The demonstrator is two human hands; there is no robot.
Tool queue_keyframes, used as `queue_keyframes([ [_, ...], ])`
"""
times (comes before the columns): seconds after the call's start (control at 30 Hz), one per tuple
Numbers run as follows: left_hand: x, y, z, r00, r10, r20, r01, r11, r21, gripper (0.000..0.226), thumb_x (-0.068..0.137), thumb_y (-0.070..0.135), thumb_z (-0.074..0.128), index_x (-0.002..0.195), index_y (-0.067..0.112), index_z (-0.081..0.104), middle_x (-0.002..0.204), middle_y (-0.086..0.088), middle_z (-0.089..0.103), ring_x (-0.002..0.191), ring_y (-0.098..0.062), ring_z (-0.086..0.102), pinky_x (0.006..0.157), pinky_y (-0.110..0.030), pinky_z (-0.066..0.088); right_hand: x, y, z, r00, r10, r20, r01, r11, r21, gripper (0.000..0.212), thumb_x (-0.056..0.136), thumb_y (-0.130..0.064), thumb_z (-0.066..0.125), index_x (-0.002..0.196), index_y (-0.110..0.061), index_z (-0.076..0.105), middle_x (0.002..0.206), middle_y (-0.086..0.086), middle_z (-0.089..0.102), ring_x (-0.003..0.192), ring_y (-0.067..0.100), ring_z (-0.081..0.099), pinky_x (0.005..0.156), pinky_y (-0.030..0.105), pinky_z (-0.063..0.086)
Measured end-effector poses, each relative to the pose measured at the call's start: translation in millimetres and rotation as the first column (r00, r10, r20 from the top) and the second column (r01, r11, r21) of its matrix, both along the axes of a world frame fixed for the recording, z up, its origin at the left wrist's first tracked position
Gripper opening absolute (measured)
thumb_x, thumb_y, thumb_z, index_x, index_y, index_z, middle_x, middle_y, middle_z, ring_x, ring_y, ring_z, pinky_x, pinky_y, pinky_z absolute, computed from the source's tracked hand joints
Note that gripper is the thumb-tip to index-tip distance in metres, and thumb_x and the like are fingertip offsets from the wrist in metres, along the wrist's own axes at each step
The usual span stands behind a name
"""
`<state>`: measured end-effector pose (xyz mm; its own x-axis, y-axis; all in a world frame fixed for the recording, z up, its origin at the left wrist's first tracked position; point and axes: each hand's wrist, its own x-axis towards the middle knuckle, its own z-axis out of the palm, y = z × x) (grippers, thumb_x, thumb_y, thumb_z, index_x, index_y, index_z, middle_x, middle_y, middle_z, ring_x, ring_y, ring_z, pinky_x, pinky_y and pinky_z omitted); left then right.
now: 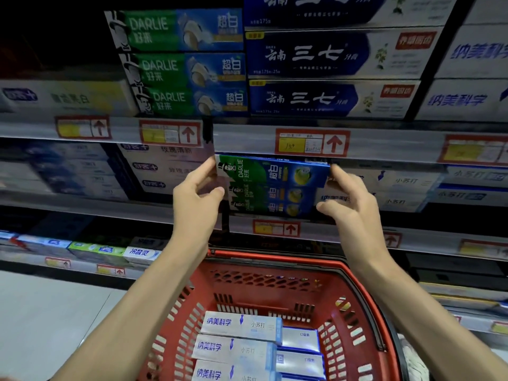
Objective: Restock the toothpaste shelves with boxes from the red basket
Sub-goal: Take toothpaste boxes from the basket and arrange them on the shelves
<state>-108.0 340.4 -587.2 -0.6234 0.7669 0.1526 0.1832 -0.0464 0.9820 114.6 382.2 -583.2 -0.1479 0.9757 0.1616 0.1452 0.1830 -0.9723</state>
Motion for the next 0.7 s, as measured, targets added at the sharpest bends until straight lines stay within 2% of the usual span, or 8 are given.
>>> queue_keyframes([
  [0.1,-4.6,7.1,0.7,1.0,-0.016,0.005,0.016,1.0,-0.008,0.064,0.094,-0.013,0.058,0.146,0.024,0.055,0.124,0.021,0.061,0.093,0.028,0.055,0.084,-0.002,0.046,-1.0,6.3,4.7,1.0,0.021,0.009,-0.021,1.0,0.005,0.081,0.078,-0.023,0.063,0.156,-0.028,0.043,0.162,-0.005,0.038,0.115,-0.014,0.054,0.093,0.012,0.044],
  [0.17,-7.6,11.8,1.3,1.0,-0.016,-0.001,0.016,1.0,-0.021,0.065,0.094,-0.014,0.056,0.148,0.022,0.052,0.123,0.022,0.057,0.089,0.032,0.052,0.077,0.003,0.042,-1.3,11.6,4.2,1.0,0.024,0.01,-0.024,1.0,0.018,0.085,0.073,-0.024,0.061,0.156,-0.025,0.043,0.163,-0.005,0.038,0.126,-0.014,0.048,0.102,0.014,0.042],
  [0.27,-8.4,17.6,2.2,0.999,-0.031,-0.013,0.031,0.999,-0.042,0.068,0.094,-0.016,0.053,0.152,0.02,0.047,0.133,0.016,0.053,0.1,0.02,0.051,0.075,0.005,0.04,-1.8,17.0,-0.2,0.999,0.046,0.006,-0.046,0.999,0.024,0.086,0.073,-0.022,0.063,0.156,-0.022,0.043,0.158,-0.008,0.046,0.144,0.003,0.04,0.118,0.034,0.04],
  [0.4,-9.6,23.5,1.9,0.998,-0.046,-0.045,0.043,0.996,-0.077,0.071,0.093,-0.017,0.051,0.154,0.019,0.044,0.146,0.008,0.05,0.106,0.006,0.056,0.067,0.003,0.04,-6.1,20.9,-2.7,0.998,0.063,0.01,-0.063,0.998,-0.006,0.094,0.068,-0.03,0.069,0.157,-0.024,0.039,0.159,-0.008,0.045,0.148,0.008,0.037,0.121,0.049,0.036],
  [0.47,-12.6,25.5,1.7,0.998,-0.057,-0.041,0.053,0.994,-0.092,0.071,0.092,-0.017,0.05,0.152,0.019,0.047,0.145,0.007,0.053,0.114,0.002,0.057,0.071,0.004,0.04,-8.7,21.9,-3.1,0.998,0.062,0.02,-0.061,0.998,-0.023,0.095,0.068,-0.03,0.072,0.157,-0.025,0.039,0.159,-0.008,0.045,0.148,0.008,0.036,0.12,0.05,0.036],
  [0.5,-14.1,26.4,1.5,0.998,-0.062,-0.029,0.058,0.993,-0.104,0.07,0.092,-0.017,0.049,0.151,0.019,0.049,0.14,0.007,0.057,0.111,0.003,0.057,0.071,0.004,0.039,-9.7,22.6,-3.6,0.997,0.061,0.037,-0.06,0.998,-0.028,0.092,0.071,-0.024,0.073,0.156,-0.025,0.039,0.159,-0.008,0.045,0.148,0.008,0.036,0.121,0.05,0.035],
  [0.6,-15.1,28.0,0.3,0.996,-0.085,0.01,0.086,0.988,-0.132,0.07,0.091,-0.019,0.048,0.149,0.019,0.051,0.126,0.012,0.06,0.092,0.02,0.051,0.067,0.005,0.038,-10.2,25.6,-8.7,0.994,0.061,0.09,-0.056,0.997,-0.058,0.086,0.086,-0.004,0.074,0.16,-0.021,0.033,0.165,-0.003,0.036,0.152,0.012,0.029,0.124,0.044,0.029],
  [0.7,-13.9,27.1,-1.2,0.992,-0.12,0.026,0.123,0.981,-0.151,0.07,0.091,-0.019,0.048,0.15,0.019,0.049,0.126,0.02,0.058,0.102,0.017,0.053,0.081,0.001,0.039,-11.3,26.7,-12.7,0.991,0.071,0.112,-0.062,0.995,-0.078,0.087,0.088,0.001,0.073,0.161,-0.019,0.029,0.167,-0.003,0.032,0.153,0.011,0.027,0.124,0.042,0.028],
])
